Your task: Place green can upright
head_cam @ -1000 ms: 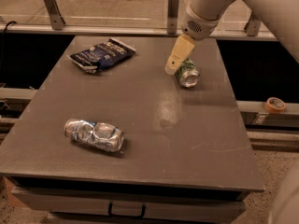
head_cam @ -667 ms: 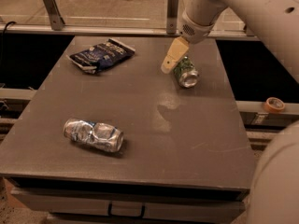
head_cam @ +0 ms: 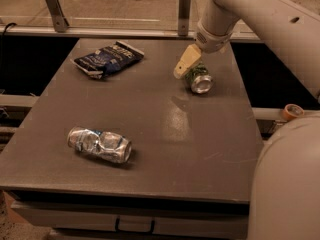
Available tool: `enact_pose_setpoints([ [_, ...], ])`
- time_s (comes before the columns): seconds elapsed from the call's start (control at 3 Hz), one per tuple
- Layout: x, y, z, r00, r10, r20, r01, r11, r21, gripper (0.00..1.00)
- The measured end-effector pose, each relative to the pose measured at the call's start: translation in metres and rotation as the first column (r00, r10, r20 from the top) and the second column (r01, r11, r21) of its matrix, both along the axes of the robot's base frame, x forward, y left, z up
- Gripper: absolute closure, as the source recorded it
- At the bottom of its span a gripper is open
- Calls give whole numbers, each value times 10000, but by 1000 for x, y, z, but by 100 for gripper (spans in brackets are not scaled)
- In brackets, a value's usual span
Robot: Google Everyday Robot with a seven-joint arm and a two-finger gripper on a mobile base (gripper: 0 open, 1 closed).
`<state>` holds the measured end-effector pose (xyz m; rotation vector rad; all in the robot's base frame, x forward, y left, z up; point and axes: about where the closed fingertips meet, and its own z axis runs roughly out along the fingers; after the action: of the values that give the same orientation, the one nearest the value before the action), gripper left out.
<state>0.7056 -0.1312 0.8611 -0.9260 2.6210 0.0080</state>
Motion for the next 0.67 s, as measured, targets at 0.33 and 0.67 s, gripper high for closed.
enact_pose_setpoints([
  [0.33, 0, -9, -12, 9959, -862, -273, 860, 9963, -65, 26],
  [0.67, -4, -8, -14, 9930, -1109, -417, 1105, 9938, -115, 49],
])
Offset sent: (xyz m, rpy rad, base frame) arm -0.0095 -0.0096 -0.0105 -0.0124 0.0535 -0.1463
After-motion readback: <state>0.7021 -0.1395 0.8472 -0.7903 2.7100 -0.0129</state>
